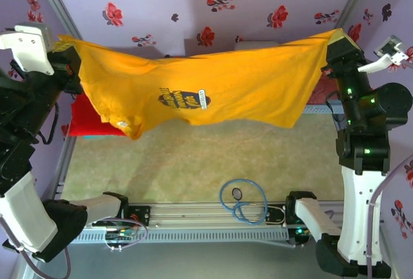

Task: Fold and stack the t-shirts

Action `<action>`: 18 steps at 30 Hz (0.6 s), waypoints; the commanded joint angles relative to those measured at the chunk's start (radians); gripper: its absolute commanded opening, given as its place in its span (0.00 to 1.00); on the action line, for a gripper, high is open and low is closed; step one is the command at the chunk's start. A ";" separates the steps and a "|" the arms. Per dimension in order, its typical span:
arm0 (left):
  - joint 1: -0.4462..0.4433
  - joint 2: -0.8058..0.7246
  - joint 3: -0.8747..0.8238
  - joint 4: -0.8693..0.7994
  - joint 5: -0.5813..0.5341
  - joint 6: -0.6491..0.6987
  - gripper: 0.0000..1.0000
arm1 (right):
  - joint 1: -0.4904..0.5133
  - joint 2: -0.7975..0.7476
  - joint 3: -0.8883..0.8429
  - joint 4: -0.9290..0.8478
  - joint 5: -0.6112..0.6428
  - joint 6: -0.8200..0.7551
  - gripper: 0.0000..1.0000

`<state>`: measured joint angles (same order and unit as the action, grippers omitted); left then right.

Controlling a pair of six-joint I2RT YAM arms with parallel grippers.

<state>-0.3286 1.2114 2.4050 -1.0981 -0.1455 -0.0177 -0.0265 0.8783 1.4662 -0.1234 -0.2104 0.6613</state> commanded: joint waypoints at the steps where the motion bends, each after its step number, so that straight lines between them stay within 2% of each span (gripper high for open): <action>1: 0.009 0.004 0.039 0.072 -0.002 0.044 0.00 | -0.004 -0.022 0.056 0.029 0.037 -0.022 0.00; 9: 0.010 0.071 -0.025 0.141 -0.102 0.042 0.00 | -0.004 0.092 0.097 -0.183 0.156 0.029 0.00; 14: 0.023 0.159 -0.033 0.172 -0.099 0.057 0.00 | -0.004 0.175 0.082 -0.185 0.120 0.068 0.00; 18: 0.071 0.221 -0.040 0.209 -0.040 0.039 0.00 | -0.004 0.250 0.101 -0.190 0.086 0.079 0.00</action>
<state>-0.2943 1.4178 2.3672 -0.9825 -0.1951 0.0116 -0.0265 1.1118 1.5532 -0.3138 -0.1162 0.7124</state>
